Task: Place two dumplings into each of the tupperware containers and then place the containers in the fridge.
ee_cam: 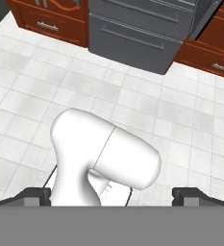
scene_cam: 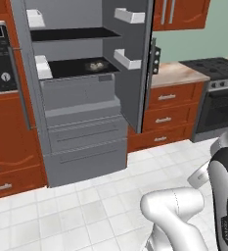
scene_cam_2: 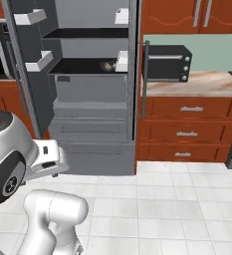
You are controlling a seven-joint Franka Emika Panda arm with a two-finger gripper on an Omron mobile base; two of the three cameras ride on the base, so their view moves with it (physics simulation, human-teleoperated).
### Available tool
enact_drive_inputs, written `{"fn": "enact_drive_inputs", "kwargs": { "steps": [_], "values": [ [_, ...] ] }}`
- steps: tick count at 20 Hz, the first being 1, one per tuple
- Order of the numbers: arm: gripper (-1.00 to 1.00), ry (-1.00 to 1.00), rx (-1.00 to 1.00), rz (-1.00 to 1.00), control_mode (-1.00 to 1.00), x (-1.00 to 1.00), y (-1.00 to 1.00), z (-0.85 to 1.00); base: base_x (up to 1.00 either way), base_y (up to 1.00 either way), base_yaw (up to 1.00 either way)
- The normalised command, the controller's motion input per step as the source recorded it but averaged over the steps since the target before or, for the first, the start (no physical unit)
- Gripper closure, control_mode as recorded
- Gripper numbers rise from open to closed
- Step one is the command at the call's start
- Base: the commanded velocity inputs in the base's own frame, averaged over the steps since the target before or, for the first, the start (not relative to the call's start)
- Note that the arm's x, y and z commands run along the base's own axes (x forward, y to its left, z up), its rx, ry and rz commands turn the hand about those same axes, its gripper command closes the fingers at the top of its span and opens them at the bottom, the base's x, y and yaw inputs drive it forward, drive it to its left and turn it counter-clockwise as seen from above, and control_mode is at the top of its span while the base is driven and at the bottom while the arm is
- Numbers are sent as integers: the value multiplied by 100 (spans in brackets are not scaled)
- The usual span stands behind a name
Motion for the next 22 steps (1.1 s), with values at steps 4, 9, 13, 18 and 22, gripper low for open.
{"fn": "enact_drive_inputs", "kwargs": {
  "steps": [4,9,13,18,22],
  "values": [
    [-100,0,0,0,100,0,0,0,-100,0,-10],
    [-100,0,0,0,100,0,0,0,-100,0,-11],
    [-100,0,0,0,100,0,0,0,-100,0,-11],
    [-100,0,0,0,100,0,0,0,-100,0,-10],
    [-100,0,0,0,100,0,0,0,-100,0,-8]
  ]
}}
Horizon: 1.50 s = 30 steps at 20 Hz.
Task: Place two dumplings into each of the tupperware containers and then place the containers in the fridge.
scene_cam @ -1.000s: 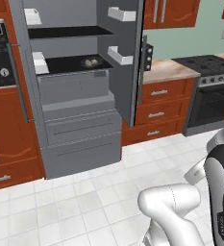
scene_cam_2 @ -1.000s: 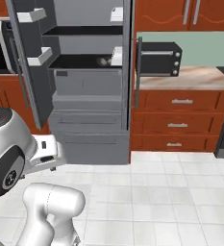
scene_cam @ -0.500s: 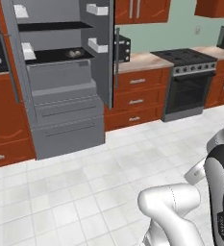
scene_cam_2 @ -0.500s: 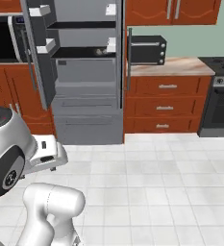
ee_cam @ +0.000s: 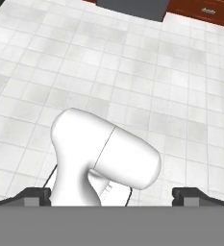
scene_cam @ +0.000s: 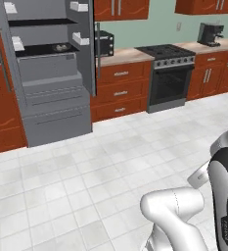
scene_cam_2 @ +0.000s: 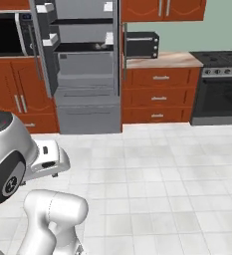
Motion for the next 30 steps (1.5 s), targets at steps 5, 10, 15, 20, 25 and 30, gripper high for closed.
{"fn": "enact_drive_inputs", "kwargs": {
  "steps": [5,10,15,20,25,30],
  "values": [
    [-100,0,0,0,100,0,0,0,-100,0,-7],
    [-100,0,0,0,100,0,0,0,-100,0,-7],
    [-100,0,0,0,100,0,0,0,-100,0,-7],
    [-100,0,0,0,100,0,0,0,-100,-14,-5],
    [-100,0,0,0,100,0,0,0,-100,-33,-5],
    [-100,0,0,0,100,0,0,0,-100,-45,-3]
  ]
}}
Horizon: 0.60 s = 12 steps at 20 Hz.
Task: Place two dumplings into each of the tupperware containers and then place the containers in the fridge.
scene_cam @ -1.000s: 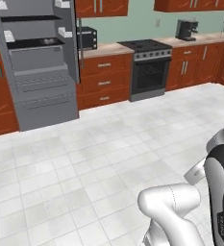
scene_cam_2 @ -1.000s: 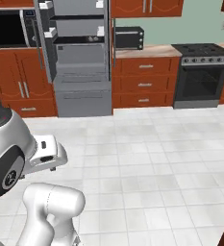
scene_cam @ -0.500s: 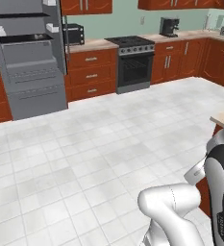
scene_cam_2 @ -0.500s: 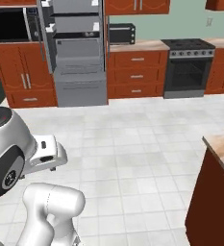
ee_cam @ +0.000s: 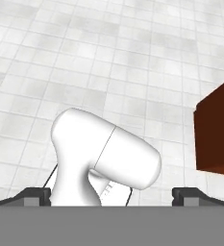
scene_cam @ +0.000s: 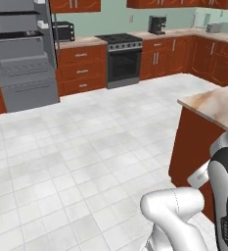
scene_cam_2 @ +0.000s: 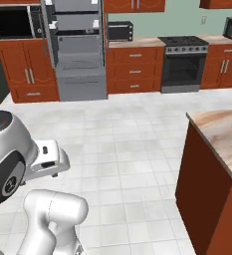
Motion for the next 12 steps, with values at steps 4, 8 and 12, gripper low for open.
{"fn": "enact_drive_inputs", "kwargs": {
  "steps": [4,8,12],
  "values": [
    [-100,0,0,0,100,0,0,0,-99,-48,-3],
    [-100,0,0,0,100,0,0,0,-71,-58,-7],
    [-100,0,0,0,100,0,0,0,-40,-71,-11]
  ]
}}
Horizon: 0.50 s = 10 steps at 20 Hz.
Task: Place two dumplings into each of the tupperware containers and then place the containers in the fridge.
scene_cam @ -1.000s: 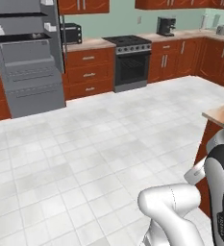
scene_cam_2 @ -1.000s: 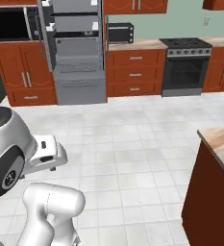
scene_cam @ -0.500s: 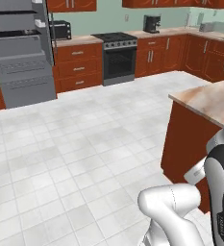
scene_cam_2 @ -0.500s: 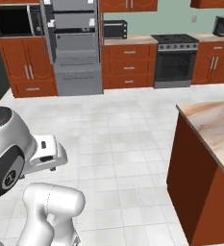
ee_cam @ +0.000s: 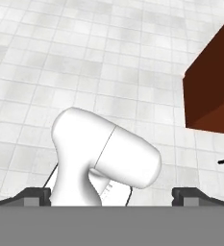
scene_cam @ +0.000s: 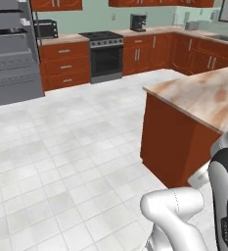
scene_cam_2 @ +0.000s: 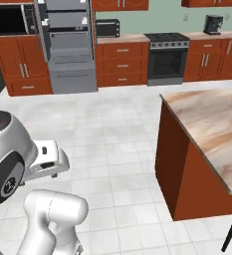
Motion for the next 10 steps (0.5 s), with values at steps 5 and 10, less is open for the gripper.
{"fn": "enact_drive_inputs", "kwargs": {
  "steps": [5,10],
  "values": [
    [-100,0,0,0,100,0,0,0,-27,-70,-12],
    [-100,0,0,0,100,0,0,0,-34,-74,-12]
  ]
}}
